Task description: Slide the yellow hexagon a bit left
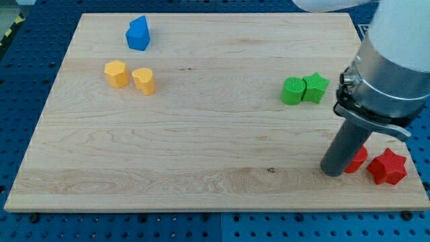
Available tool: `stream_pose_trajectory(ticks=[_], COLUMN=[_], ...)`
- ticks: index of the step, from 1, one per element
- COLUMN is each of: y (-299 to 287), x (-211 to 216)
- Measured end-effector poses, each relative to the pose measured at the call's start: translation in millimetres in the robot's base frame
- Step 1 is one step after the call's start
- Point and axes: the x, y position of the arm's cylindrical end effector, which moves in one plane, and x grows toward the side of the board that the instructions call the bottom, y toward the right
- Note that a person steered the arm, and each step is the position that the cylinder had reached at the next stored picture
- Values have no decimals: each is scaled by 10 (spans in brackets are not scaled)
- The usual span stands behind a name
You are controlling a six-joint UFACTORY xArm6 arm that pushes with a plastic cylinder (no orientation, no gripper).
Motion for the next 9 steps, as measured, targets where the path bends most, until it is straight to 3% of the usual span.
stream_pose_trajectory(ticks=[2, 3, 7, 9], y=[-428, -726, -722, -1311], x=[-196, -619, -906, -1396])
